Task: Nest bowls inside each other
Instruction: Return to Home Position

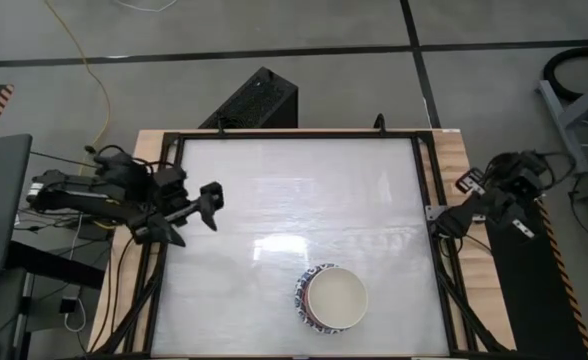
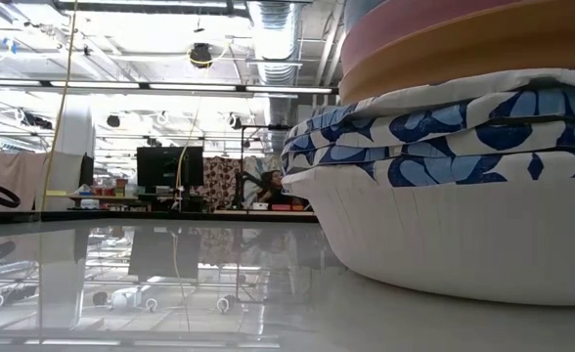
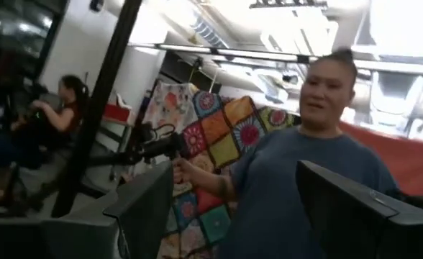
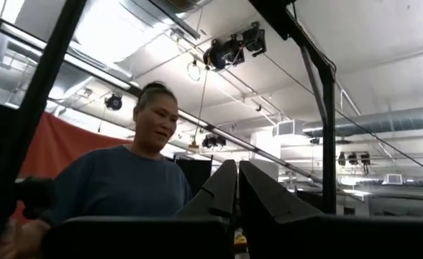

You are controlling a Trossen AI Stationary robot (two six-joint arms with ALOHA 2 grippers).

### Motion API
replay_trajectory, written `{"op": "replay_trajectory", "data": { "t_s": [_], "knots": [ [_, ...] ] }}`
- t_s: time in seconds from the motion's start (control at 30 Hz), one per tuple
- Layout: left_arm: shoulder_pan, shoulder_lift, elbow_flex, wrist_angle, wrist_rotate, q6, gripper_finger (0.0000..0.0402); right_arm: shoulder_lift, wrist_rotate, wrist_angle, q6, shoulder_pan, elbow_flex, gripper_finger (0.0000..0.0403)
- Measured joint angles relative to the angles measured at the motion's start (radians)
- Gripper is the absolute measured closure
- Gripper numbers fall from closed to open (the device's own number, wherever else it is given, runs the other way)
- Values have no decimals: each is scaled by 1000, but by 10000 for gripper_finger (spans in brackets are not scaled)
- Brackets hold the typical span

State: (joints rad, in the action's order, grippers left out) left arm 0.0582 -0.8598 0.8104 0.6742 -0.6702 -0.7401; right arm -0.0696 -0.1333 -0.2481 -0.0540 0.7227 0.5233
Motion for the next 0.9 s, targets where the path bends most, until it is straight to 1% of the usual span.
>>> {"op": "replay_trajectory", "data": {
  "t_s": [0.13, 0.2, 0.27, 0.4, 0.5, 0.57, 0.63, 0.7, 0.73, 0.77, 0.8, 0.9],
  "knots": [
    [0, 33, -19, -32, 6, 125, 120, 33, 3, -59, 2, 0, -61, 365],
    [0, 82, -72, -62, 62, 157, 120, 43, 2, -78, 2, 0, -76, 365],
    [0, 156, -143, -124, 156, 155, 120, 51, 2, -80, 3, 0, -88, 364],
    [14, 369, -275, -286, 407, 140, 120, 53, 2, -78, 4, 0, -93, 364],
    [34, 549, -323, -447, 596, 143, 120, 54, 2, -81, 4, 0, -93, 364],
    [48, 647, -326, -574, 716, 149, 120, 54, 18, -80, 5, 0, -93, 364],
    [62, 726, -330, -700, 847, 153, 120, 62, 95, -70, 40, -1, -93, 364],
    [67, 793, -330, -768, 966, 162, 120, 66, 229, -46, 83, -1, -94, 364],
    [68, 825, -330, -796, 1009, 176, 120, 66, 276, -35, 84, -2, -94, 364],
    [68, 850, -329, -814, 1042, 195, 120, 66, 289, -23, 72, -2, -94, 364],
    [67, 861, -328, -830, 1061, 215, 120, 65, 284, -9, 60, -2, -94, 364],
    [67, 857, -329, -857, 1101, 261, 120, 66, 224, -10, 48, -1, -94, 364]
  ]
}}
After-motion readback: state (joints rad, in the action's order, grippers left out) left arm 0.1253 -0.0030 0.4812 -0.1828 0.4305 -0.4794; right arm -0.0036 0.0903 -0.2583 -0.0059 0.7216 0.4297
